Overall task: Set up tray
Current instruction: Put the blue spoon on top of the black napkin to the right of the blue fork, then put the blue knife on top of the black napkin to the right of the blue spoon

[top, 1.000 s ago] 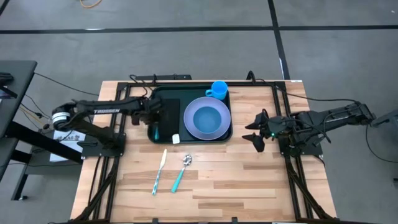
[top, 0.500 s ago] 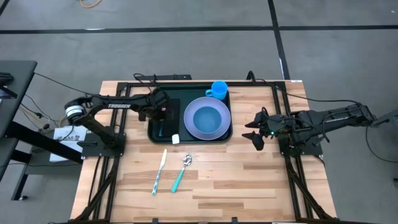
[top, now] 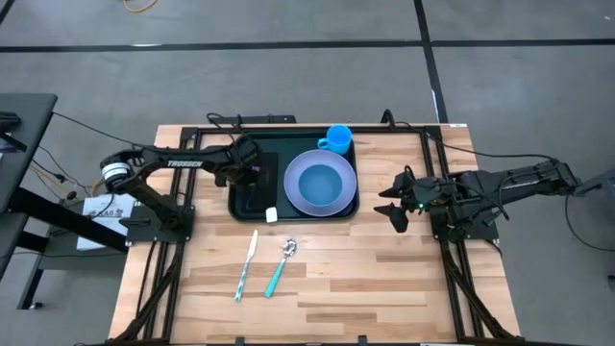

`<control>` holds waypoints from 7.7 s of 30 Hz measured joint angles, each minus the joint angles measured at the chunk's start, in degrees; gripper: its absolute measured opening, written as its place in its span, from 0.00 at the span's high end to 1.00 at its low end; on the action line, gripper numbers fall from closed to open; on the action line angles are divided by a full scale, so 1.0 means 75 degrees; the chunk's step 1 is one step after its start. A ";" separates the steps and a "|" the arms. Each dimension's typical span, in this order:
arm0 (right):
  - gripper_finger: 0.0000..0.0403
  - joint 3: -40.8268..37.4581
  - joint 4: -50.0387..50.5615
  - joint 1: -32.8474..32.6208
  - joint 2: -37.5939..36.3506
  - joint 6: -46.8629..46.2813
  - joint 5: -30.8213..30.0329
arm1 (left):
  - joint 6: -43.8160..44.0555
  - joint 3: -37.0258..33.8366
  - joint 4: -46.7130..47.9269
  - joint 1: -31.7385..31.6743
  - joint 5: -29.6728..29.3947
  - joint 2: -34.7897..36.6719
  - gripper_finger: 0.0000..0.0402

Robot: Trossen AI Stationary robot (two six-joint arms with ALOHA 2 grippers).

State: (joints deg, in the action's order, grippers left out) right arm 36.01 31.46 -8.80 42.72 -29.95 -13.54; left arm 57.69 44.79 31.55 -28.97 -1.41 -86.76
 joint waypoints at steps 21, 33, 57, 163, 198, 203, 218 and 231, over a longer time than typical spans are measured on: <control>0.37 0.0000 0.0227 0.0000 0.0002 0.0014 0.0017 | 0.2848 0.2787 0.1369 0.5996 -0.0481 0.0779 0.77; 0.37 0.0000 0.0356 0.0000 0.0002 0.0225 0.0017 | 0.3206 0.2763 0.0233 0.6618 0.0851 -0.1539 0.77; 0.37 0.0000 0.0376 0.0000 -0.0001 0.0123 0.0102 | 0.2934 0.2786 -0.0291 0.6619 0.1015 -0.2882 0.61; 0.37 0.0000 0.0385 0.0201 0.0002 0.0204 -0.0180 | 0.3657 0.1478 0.2242 0.5729 0.0110 0.1537 0.65; 0.37 -0.0002 0.0670 0.0198 0.0002 0.0192 0.0221 | 0.5693 0.1467 0.1137 0.7519 0.0837 -0.1699 0.65; 0.37 -0.0002 0.0698 0.0201 0.0001 0.0195 0.0218 | 0.5802 0.1467 0.1267 0.7522 0.0772 -0.1719 0.67; 0.37 0.0003 0.0838 0.0200 -0.0001 0.0195 0.0195 | 0.5727 0.1456 0.1140 0.7481 0.0772 -0.1718 0.98; 0.37 0.0003 0.0844 0.0198 0.0000 0.0198 0.0197 | 0.6139 0.1457 0.1734 0.6870 -0.2239 0.0897 0.99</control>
State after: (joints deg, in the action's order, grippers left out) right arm 36.03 37.79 -7.31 42.72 -28.47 -12.07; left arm 103.74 55.72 44.56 22.55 -18.20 -80.03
